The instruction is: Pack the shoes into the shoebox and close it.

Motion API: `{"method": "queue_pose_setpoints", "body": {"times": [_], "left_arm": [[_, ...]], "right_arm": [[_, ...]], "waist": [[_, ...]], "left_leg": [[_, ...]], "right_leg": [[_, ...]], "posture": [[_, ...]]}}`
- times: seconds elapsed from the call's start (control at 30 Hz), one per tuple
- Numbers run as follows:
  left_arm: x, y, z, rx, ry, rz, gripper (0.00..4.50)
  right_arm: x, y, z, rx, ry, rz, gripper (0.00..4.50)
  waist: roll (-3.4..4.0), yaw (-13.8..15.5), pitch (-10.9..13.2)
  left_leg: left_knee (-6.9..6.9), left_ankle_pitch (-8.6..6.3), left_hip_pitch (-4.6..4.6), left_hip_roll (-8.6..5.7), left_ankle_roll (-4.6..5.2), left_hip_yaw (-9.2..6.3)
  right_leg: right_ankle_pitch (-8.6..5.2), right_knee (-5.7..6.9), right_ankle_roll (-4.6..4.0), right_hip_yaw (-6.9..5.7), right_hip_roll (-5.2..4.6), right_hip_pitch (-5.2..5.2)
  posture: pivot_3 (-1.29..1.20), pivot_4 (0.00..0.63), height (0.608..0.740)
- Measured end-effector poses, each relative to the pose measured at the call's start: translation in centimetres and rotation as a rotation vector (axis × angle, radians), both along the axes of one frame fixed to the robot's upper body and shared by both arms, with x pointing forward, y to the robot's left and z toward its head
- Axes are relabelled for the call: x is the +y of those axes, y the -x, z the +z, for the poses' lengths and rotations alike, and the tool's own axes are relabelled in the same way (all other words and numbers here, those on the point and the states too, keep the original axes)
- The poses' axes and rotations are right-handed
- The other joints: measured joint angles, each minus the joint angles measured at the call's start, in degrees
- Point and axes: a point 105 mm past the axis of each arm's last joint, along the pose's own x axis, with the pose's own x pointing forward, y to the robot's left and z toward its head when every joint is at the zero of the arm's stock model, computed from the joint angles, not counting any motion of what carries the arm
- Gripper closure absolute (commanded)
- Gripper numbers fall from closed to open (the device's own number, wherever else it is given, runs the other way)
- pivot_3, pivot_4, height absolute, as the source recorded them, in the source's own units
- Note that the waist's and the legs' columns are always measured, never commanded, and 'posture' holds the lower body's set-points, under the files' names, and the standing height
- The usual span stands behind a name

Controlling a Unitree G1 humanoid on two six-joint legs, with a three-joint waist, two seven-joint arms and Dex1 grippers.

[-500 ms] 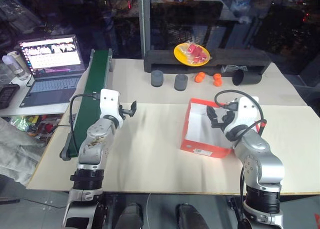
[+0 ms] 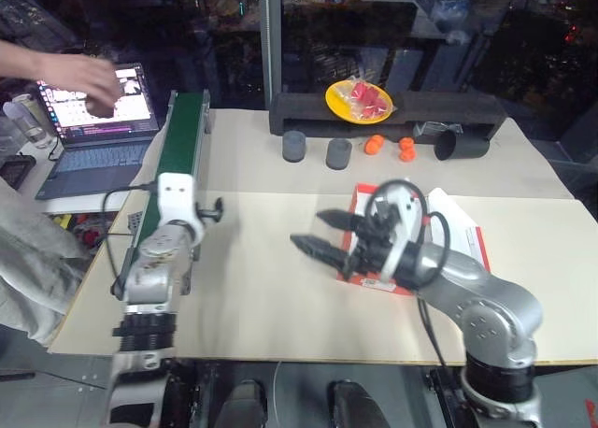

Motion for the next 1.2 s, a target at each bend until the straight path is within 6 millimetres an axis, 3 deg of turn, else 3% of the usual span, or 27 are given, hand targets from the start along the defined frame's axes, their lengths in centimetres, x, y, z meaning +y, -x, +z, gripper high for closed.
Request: {"method": "queue_pose_setpoints", "body": {"times": [0.1,0.17,0.57,0.87,1.2], "left_arm": [[2.3,0.0,0.8,0.037,-0.007,0.06,0.0],[2.7,0.1,1.1,0.046,-0.024,0.057,0.0],[1.5,-0.2,0.2,0.077,-0.004,0.021,0.0],[0.9,-0.8,2.0,-0.025,-0.014,0.004,0.0],[2.0,-0.6,1.9,-0.014,-0.035,0.046,0.0]], "right_arm": [[-0.7,0.7,-0.4,0.006,0.054,0.027,0.05],[-0.9,0.8,-0.5,-0.001,0.08,0.025,0.05],[-0.9,0.9,-1.4,0.008,0.118,0.018,0.05],[-1.2,0.4,-1.7,0.001,0.138,-0.02,0.05],[-1.6,-0.2,-2.3,0.015,0.147,-0.055,0.05]], "waist": [[-0.03,0.3,0.0],[-0.05,0.3,0.0],[-0.08,0.2,0.0],[-0.11,0.3,0.0],[-0.12,0.2,0.0]], "left_leg": [[0.01,0.0,0.01,-0.01,-0.01,0.0],[0.01,0.0,0.01,-0.01,-0.02,0.02],[0.0,-0.01,0.0,0.01,-0.02,0.02],[0.0,-0.01,-0.01,0.0,-0.02,0.03],[0.0,-0.01,0.0,0.01,-0.02,0.03]], "right_leg": [[0.0,0.0,0.0,-0.03,-0.02,0.02],[-0.01,-0.01,-0.01,-0.02,-0.02,0.01],[-0.01,0.0,-0.03,-0.01,-0.01,-0.03],[-0.01,-0.01,-0.03,-0.01,-0.02,-0.02],[-0.01,0.0,-0.03,0.0,-0.02,-0.02]], "posture": [[0.0,0.15,0.74],[0.0,0.15,0.74],[0.0,0.15,0.74],[0.0,0.15,0.74],[0.0,0.15,0.74]]}}
